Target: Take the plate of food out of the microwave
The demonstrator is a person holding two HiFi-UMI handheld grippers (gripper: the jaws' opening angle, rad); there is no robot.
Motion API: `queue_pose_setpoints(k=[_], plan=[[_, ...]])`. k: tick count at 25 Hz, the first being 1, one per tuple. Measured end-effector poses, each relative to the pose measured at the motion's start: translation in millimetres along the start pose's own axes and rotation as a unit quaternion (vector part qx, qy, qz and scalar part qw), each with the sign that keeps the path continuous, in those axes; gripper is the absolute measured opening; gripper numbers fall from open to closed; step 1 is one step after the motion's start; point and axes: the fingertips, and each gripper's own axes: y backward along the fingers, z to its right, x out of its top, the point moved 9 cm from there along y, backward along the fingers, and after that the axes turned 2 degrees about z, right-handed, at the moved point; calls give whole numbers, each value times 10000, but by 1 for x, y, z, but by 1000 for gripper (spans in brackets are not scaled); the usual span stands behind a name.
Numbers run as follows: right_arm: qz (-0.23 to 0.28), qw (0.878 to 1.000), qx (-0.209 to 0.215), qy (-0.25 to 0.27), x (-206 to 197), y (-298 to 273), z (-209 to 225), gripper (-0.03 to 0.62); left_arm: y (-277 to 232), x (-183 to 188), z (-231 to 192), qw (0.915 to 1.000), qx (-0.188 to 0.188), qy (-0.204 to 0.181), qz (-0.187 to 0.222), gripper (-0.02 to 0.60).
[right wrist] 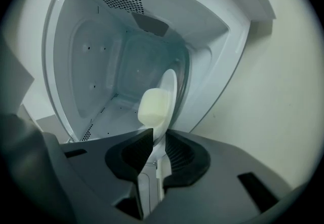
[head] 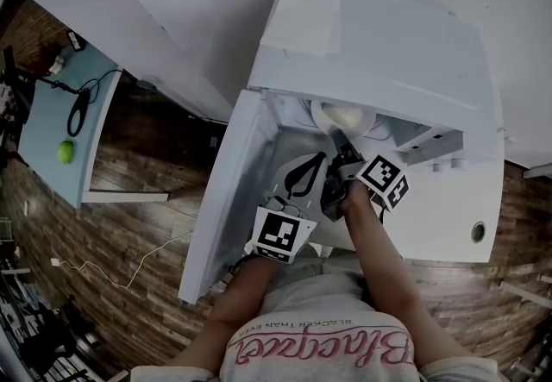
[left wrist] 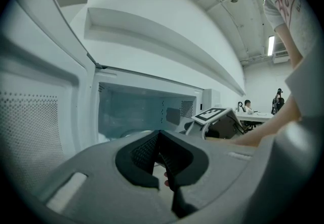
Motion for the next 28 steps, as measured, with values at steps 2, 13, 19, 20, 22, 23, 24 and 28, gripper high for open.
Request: queue_pose_setpoints(k=[2, 13, 19, 20, 22, 23, 24, 28], plan=[[-47, 10000, -83, -12, 0, 0, -2, 83, 1, 0, -2, 10000, 24, 4, -12, 5], [41, 9998, 71, -172, 4, 9, 1, 52, 5, -3, 4, 10000, -55, 17, -61, 5], [149, 9992, 307, -205, 4, 19, 4, 38, 10, -6, 7, 9999, -62, 108, -35, 5], [166, 9989, 359, -244, 4, 20, 5, 35, 11, -5, 8, 9999, -76, 113, -10, 5], [191, 9982, 468, -309, 4, 23, 6, 29, 12, -3, 10, 9999, -109, 112, 16, 5], [196, 9979, 521, -336, 4, 24, 7, 26, 13, -4, 11, 9999, -125, 115, 12, 5], [197, 9975, 570, -361, 4, 25, 8, 25, 13, -4, 12, 9998, -140, 116, 10, 5], [206, 9964, 695, -437, 2, 30, 11, 23, 16, -3, 16, 9997, -191, 108, 50, 5]])
